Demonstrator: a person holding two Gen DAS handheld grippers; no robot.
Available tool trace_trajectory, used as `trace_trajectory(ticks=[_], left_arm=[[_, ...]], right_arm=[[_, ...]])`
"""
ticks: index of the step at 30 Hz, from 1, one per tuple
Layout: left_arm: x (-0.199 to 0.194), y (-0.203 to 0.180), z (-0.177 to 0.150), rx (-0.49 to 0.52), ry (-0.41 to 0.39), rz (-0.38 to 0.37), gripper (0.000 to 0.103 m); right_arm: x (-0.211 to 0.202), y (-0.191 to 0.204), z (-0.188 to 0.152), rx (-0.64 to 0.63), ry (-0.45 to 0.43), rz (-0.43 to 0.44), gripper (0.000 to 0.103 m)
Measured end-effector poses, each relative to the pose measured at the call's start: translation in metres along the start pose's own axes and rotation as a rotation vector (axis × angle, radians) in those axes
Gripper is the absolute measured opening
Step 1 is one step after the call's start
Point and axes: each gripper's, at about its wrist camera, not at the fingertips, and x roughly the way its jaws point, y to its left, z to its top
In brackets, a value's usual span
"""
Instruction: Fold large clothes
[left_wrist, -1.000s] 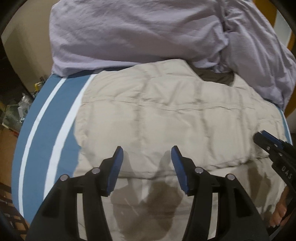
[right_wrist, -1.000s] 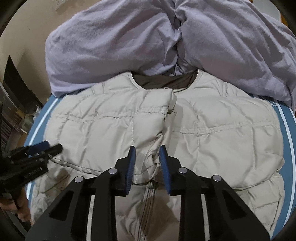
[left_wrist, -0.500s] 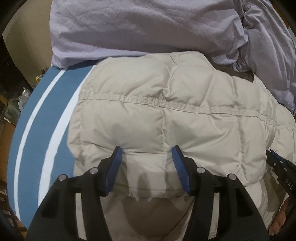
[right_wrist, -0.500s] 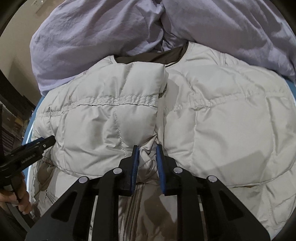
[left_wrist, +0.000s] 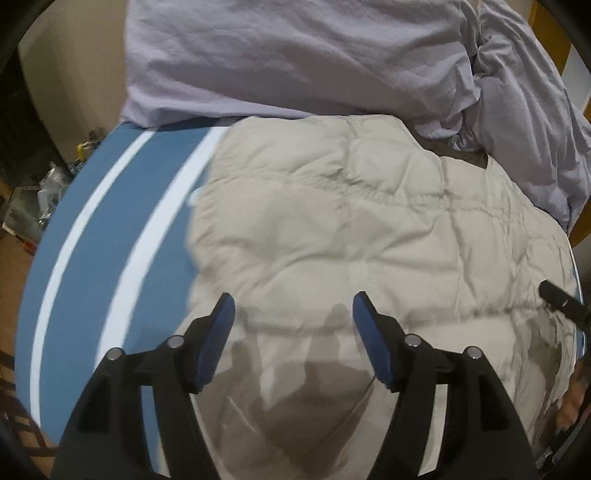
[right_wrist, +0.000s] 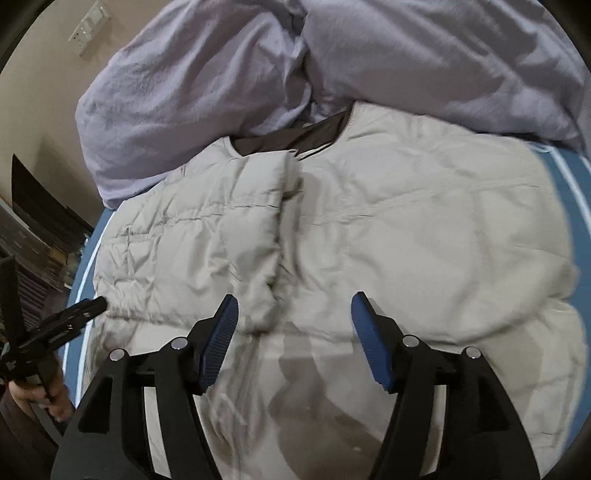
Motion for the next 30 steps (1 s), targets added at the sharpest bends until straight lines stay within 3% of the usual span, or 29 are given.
trace_trajectory(ticks=[6,15,23,30], left_arm=[[-0.034,0.039,-0.046,-0.036,0.011,0.007,0.07],[-0.05,0.074,-0.117,-0.074,0.059,-0.022,0.07],[-0.057,0.087,-0.154,-0.129,0.063,-0.076,0.07],[-0.056,0.089,-0.169,-0.18,0.072,-0.124,0.069]], right_arm=[[-0.042,-0.051,-0.039,0.051,0.009,-0.086,0.065],[-0.098,-0.124,-0.108,0.175,0.031,-0.2,0.065],[-0.116,-0.156,-0.153,0.246,0.065,-0.212,0.065],[-0.118,-0.165,-0.168,0.266,0.076,-0.198,0.065]])
